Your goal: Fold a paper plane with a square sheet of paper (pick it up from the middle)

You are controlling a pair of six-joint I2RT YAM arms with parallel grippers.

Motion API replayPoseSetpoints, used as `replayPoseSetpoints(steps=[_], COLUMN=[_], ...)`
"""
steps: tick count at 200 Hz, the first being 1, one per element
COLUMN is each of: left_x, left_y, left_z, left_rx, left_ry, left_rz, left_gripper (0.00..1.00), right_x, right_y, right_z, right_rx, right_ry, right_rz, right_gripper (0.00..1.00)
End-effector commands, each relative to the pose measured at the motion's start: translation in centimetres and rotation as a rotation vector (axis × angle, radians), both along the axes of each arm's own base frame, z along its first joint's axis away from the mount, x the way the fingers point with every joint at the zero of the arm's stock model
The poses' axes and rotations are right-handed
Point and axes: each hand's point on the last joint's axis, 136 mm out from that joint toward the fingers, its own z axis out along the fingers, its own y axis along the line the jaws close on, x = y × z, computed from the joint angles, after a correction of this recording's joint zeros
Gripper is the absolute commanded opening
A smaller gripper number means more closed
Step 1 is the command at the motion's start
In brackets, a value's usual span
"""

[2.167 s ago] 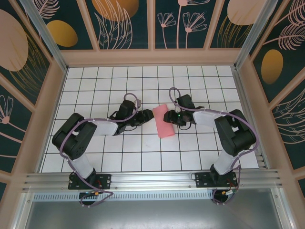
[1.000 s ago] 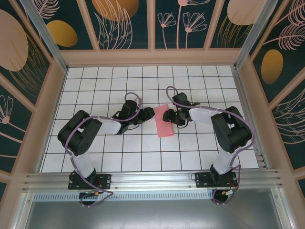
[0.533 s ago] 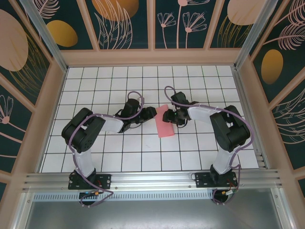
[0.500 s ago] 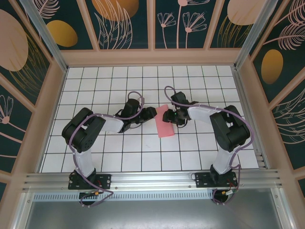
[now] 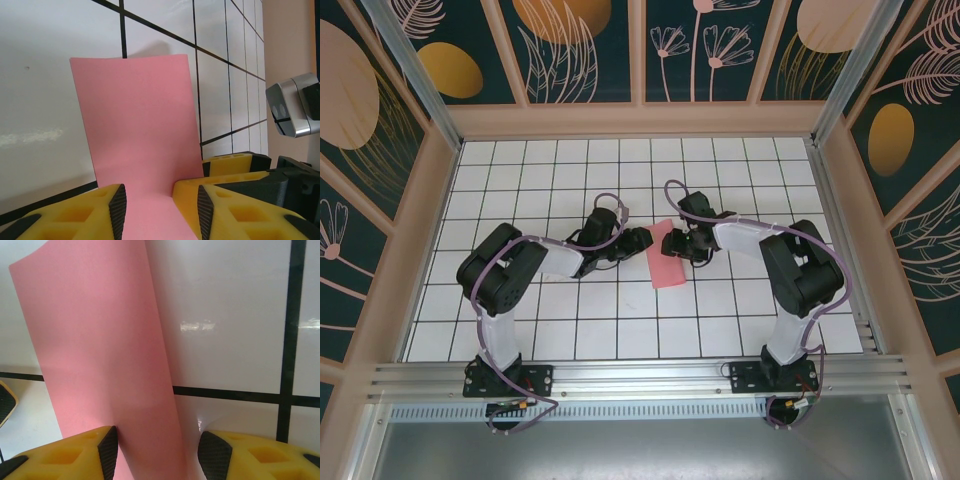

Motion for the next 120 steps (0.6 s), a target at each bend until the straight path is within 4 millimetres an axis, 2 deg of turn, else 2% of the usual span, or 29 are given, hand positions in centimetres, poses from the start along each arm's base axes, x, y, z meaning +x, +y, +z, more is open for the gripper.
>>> replayPoseSetpoints(steps=[1, 50, 120], left_x=[0.4, 0.2, 0.2], left_y=[-0.8, -0.7, -1.6], left_z=[0.6, 0.1, 0.0], left_rx=[-0.025, -0.014, -0.012], left_ry=[-0.015, 0.002, 0.008], left_rz=[-0.011, -0.006, -0.038], left_gripper=[0.45, 0.43, 0.4], right_x=[-5.3, -5.7, -5.6], right_y=[-4.7, -4.8, -4.9], right_z=[-10.1, -10.6, -10.8], right_rx=[-0.237, -0.237, -0.25], right_ry=[0.221, 0.238, 0.232], right_rz=[-0.024, -0.032, -0.007], right_gripper=[0.55, 0.55, 0.55])
